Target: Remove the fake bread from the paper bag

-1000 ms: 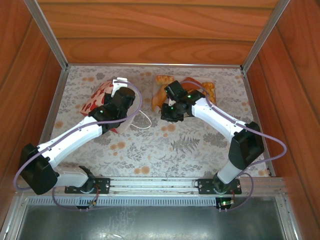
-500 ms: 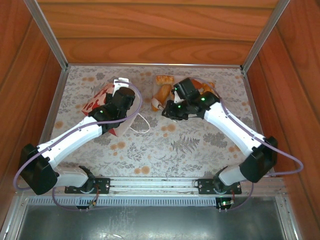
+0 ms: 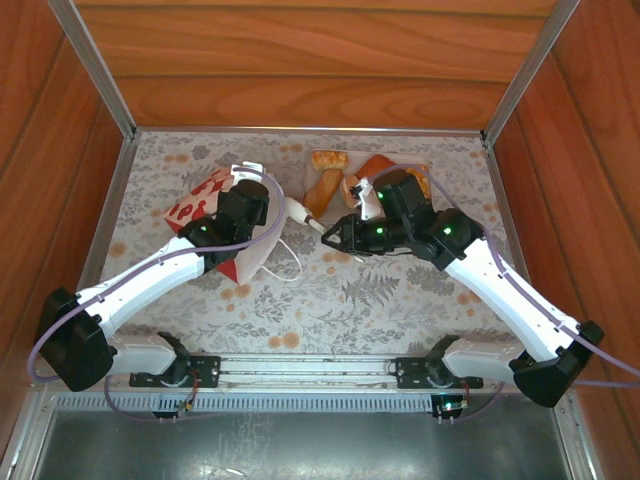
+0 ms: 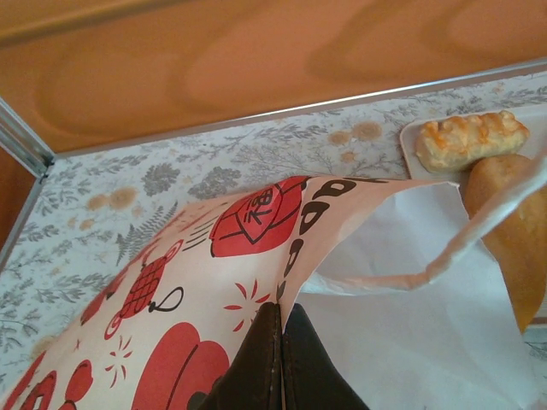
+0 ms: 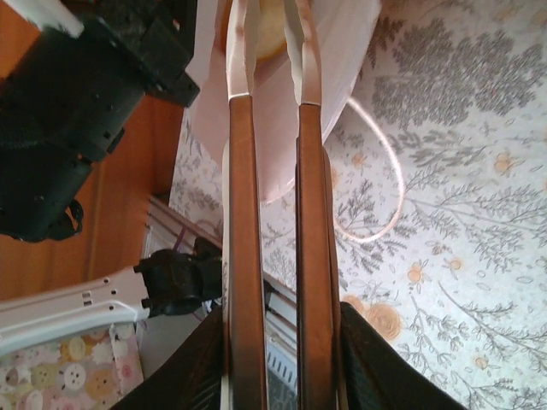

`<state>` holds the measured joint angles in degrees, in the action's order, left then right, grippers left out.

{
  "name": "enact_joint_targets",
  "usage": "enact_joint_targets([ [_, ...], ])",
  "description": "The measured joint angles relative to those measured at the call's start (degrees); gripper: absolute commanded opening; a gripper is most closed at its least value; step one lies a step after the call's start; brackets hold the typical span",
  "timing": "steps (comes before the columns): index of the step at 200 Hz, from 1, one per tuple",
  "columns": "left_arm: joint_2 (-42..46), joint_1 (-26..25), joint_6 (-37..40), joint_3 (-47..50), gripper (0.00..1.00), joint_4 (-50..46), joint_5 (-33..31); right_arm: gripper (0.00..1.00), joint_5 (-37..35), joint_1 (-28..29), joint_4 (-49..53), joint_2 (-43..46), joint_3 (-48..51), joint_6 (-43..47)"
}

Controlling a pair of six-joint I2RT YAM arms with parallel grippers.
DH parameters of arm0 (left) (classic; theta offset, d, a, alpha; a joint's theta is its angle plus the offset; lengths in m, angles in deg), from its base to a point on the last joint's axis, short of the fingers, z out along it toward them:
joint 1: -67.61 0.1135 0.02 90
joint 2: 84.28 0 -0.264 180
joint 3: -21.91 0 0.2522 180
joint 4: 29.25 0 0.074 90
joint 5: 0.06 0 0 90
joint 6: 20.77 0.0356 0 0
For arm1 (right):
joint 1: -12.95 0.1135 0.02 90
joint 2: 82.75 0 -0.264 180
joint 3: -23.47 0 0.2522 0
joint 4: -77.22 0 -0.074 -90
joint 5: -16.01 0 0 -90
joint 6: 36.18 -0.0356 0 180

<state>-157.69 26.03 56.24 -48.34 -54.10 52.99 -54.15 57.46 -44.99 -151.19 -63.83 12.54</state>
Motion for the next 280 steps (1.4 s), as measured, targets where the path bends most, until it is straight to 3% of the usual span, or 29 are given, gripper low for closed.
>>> enact_joint_targets([
  [32,0.0,0.0,-0.6,0.1,0.00,0.0,1.5,0.33,1.4,1.4,-0.6,-4.3,0.1,0.3],
  [142,4.5,0.0,1.0,3.7,0.00,2.9,4.2,0.48,4.0,2.8,-12.9,-25.4,-3.3,2.3],
  [280,2.6,0.3,1.2,3.9,0.00,4.3,4.3,0.46,1.9,3.9,-19.8,-37.5,-10.7,2.4],
])
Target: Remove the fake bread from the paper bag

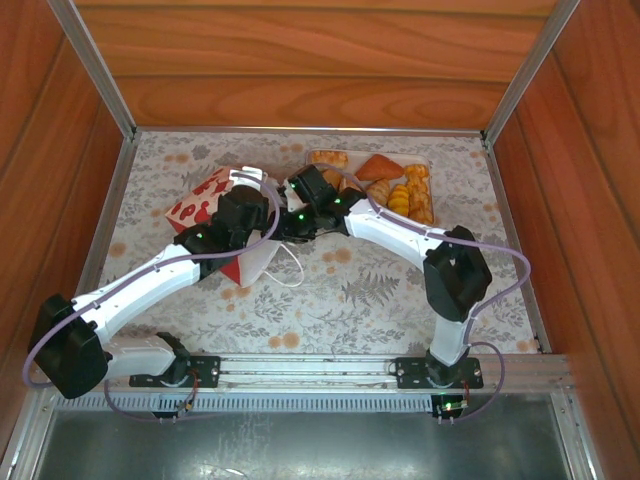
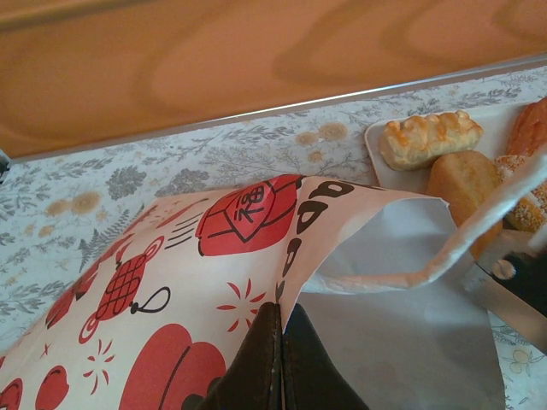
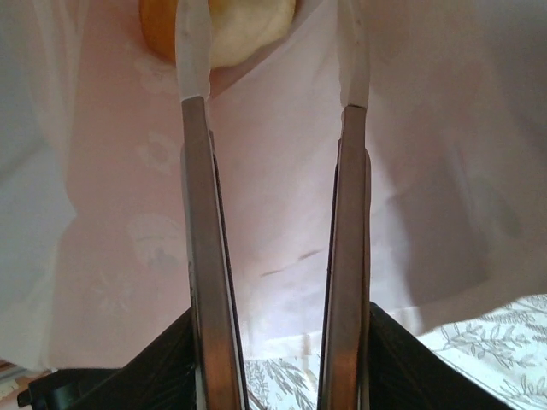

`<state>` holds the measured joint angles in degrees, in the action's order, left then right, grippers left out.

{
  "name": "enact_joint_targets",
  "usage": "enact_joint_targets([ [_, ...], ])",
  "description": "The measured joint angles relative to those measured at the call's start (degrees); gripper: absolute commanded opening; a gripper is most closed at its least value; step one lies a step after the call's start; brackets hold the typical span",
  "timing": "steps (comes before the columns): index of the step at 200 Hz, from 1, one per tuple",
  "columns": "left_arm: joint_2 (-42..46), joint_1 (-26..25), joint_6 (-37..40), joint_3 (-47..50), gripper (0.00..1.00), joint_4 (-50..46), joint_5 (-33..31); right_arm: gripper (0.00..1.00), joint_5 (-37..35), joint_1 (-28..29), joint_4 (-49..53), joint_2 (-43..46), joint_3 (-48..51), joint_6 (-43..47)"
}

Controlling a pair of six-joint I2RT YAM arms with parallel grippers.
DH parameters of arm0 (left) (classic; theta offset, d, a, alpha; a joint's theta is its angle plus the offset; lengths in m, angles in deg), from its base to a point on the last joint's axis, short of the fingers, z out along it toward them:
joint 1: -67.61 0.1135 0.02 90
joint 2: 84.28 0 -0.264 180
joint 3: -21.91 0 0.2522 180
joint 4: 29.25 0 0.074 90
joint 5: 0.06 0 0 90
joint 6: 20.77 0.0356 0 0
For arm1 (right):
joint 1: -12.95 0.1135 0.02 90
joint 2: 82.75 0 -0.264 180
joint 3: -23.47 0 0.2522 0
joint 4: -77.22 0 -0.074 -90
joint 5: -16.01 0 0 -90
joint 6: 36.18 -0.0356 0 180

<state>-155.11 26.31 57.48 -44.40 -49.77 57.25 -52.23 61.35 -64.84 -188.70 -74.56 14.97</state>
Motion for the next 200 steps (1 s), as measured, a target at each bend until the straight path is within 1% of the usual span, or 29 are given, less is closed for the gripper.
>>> enact_joint_targets([
  [56,-0.5,0.0,0.0,-0.3,0.00,0.1,0.0,0.47,-1.2,0.4,0.1,-0.4,-1.2,0.6],
  [144,-0.4,0.0,0.3,-0.3,0.00,0.3,1.2,0.47,-0.2,0.9,-1.0,-2.9,-2.7,0.7],
  [200,0.6,0.0,0.4,-0.3,0.00,0.3,1.6,0.47,-0.3,1.7,-1.1,-2.9,-2.8,1.2],
])
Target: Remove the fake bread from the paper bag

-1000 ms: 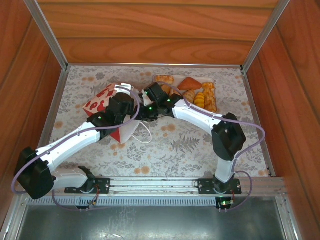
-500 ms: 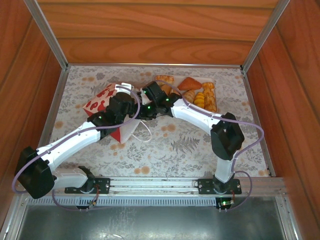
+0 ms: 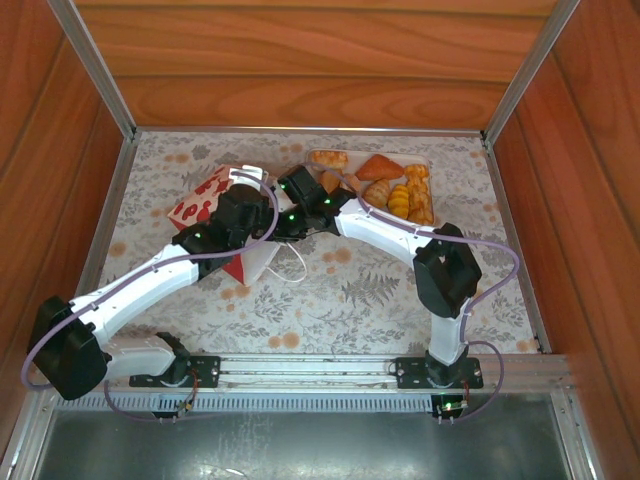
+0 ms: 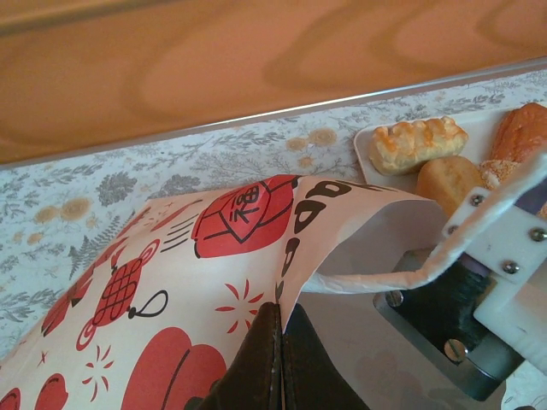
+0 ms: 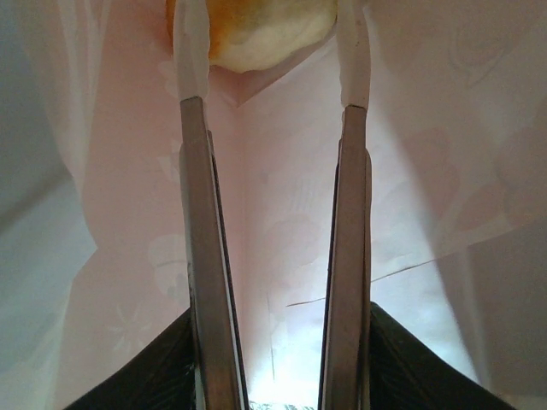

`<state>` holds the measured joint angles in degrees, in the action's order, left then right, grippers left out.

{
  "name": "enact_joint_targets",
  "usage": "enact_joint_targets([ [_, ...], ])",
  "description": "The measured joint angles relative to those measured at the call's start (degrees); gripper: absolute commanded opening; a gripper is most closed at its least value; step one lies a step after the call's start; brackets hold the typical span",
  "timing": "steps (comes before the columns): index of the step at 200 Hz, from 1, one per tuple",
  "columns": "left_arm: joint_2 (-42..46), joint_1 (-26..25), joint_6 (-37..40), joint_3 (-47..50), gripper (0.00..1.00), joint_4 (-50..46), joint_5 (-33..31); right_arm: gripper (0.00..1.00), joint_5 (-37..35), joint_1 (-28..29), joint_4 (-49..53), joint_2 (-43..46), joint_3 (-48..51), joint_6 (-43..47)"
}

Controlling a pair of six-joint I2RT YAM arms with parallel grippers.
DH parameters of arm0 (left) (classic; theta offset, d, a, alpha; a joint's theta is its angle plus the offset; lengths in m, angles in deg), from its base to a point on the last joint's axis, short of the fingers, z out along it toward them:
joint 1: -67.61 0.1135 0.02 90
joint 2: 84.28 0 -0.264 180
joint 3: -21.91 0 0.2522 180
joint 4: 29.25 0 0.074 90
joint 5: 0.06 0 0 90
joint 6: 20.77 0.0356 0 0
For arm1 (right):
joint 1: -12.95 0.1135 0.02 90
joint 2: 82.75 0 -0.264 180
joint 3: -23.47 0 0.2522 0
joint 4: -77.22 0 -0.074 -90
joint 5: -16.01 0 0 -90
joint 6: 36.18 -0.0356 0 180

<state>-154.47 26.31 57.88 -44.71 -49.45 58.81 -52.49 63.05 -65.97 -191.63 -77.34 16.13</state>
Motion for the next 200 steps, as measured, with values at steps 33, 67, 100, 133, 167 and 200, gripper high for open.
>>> enact_joint_targets([
  [33,1.0,0.0,0.4,0.0,0.00,0.0,-0.1,0.47,-0.9,1.2,0.0,0.0,0.0,0.2],
  [67,1.4,0.0,0.7,0.0,0.00,0.0,0.0,0.48,-1.9,2.5,-0.1,0.0,0.0,0.4],
  [100,1.8,0.0,0.7,-0.2,0.00,0.0,0.2,0.53,-4.7,2.9,0.3,-0.5,0.0,0.5],
  [133,3.0,0.0,0.6,-0.2,0.00,-0.2,0.4,0.55,-7.0,2.9,0.4,-1.8,-0.1,-0.1],
  [167,3.3,0.0,0.6,-0.2,0.00,-0.2,1.0,0.55,-7.7,2.9,-1.0,-2.6,-0.3,-0.5],
  [200,3.3,0.0,0.4,-0.2,0.00,-0.2,1.3,0.54,-8.0,2.9,-2.5,-4.8,-2.5,-0.5],
])
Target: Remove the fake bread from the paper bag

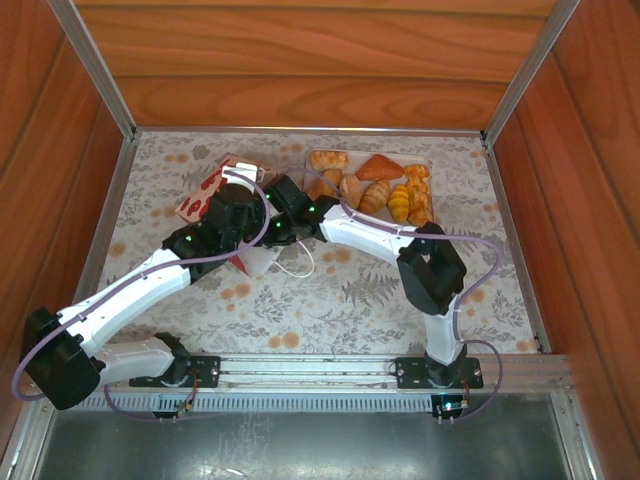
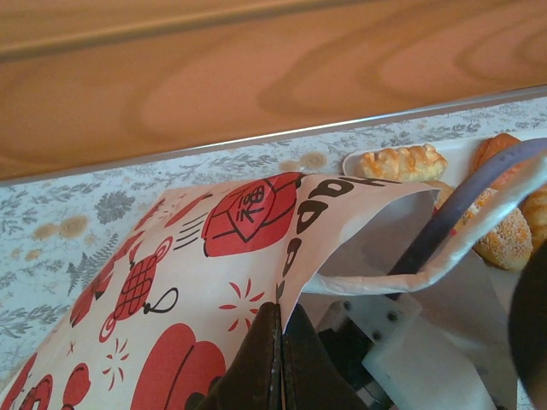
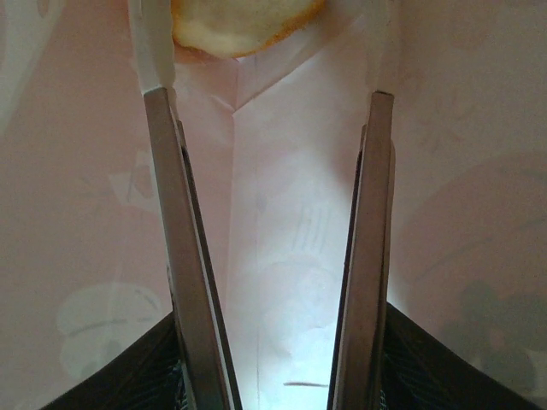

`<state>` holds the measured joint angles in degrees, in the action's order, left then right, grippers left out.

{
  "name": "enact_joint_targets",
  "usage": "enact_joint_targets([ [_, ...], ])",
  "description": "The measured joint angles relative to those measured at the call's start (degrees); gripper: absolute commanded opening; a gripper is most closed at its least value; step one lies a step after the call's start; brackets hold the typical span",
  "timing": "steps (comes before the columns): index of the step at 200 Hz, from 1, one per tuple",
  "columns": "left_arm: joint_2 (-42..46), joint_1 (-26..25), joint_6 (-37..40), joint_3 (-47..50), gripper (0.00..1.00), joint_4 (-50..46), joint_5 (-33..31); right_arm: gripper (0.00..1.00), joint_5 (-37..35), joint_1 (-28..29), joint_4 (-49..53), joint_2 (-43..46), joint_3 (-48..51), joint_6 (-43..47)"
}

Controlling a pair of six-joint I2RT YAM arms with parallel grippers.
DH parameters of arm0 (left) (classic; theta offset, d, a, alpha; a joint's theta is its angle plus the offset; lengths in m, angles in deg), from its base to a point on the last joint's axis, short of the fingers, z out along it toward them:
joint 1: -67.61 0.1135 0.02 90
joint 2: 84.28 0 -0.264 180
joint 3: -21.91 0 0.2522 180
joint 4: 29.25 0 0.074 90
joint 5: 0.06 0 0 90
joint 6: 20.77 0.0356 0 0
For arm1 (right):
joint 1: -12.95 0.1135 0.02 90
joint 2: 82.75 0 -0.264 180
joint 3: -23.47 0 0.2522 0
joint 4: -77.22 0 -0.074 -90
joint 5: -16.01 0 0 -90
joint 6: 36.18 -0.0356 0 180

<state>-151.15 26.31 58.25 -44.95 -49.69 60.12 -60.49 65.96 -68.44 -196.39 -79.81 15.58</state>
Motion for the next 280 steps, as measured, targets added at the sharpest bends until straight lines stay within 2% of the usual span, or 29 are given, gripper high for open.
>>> enact_joint_targets([
  [145,0.0,0.4,-0.9,0.0,0.00,-0.2,0.1,0.55,-2.8,0.2,0.3,-5.0,-6.3,1.1],
  [177,0.0,0.7,-0.9,0.0,0.00,-0.3,-0.1,0.39,-3.3,0.2,0.9,-5.7,-7.4,1.9],
  [206,0.0,0.7,-0.8,0.0,0.00,-0.3,-0.5,0.33,-3.3,0.2,1.6,-5.7,-7.5,2.5],
  [229,0.0,0.7,-0.5,0.0,0.00,-0.3,-1.4,0.19,-3.0,0.2,1.9,-5.4,-7.4,2.7],
  [280,0.0,2.6,0.5,0.0,0.00,0.7,-2.1,0.12,-4.6,0.3,6.2,0.2,-5.2,3.2],
])
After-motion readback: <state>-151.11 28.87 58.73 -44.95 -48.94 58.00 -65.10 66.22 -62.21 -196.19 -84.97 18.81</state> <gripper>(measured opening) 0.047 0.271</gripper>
